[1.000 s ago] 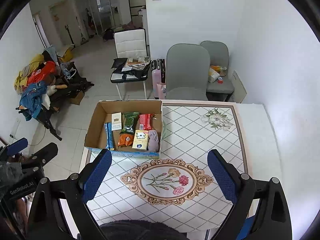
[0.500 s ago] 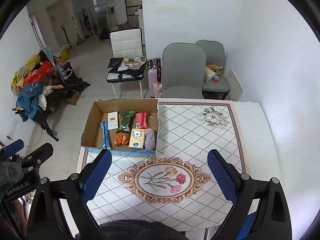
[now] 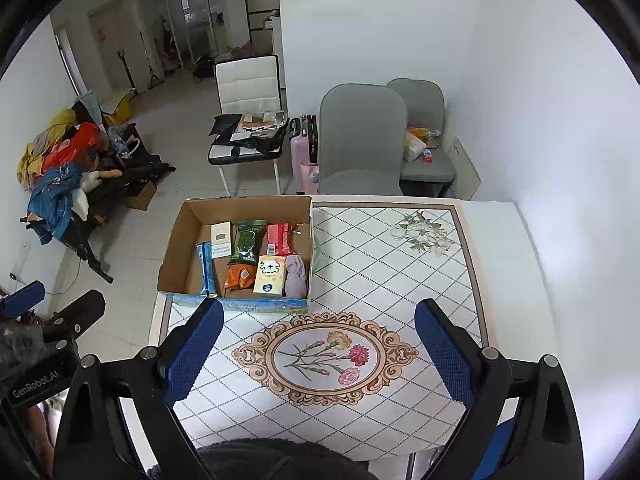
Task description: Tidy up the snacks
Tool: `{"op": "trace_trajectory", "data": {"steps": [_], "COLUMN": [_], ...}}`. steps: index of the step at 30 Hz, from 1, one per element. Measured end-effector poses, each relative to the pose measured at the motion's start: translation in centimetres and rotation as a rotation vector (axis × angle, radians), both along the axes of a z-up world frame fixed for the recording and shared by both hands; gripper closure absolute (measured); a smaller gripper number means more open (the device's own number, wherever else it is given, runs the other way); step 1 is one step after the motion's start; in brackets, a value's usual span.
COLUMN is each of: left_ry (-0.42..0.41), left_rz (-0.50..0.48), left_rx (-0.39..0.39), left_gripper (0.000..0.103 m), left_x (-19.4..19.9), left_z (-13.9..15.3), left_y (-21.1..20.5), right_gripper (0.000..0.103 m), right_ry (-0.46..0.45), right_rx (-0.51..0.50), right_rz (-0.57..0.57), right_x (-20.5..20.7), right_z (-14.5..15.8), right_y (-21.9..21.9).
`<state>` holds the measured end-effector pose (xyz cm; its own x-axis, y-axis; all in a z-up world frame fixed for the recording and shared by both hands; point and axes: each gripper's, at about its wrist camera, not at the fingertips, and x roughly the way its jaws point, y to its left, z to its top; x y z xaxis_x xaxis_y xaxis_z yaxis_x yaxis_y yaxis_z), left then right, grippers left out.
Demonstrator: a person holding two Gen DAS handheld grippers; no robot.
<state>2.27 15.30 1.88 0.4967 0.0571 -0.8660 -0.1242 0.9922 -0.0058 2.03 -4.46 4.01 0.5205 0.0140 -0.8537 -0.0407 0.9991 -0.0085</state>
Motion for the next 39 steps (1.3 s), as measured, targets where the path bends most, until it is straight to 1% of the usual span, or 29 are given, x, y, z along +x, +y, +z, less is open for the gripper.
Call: {"op": "trace_trajectory", "data": {"steps": [39], "left_ry": [0.003], "left_rz": [-0.031], "left_rx": [-0.001], "left_gripper": [0.0], "left_x": [0.68], "left_z": [0.24], "left_y": [0.01], "right_gripper": [0.005], "right_ry": [-0.015], "right_rx": [0.001], "right_rz": [-0.023], "right_x": [-0.04], "right_z": [0.73], "right_y": [-0.54]}}
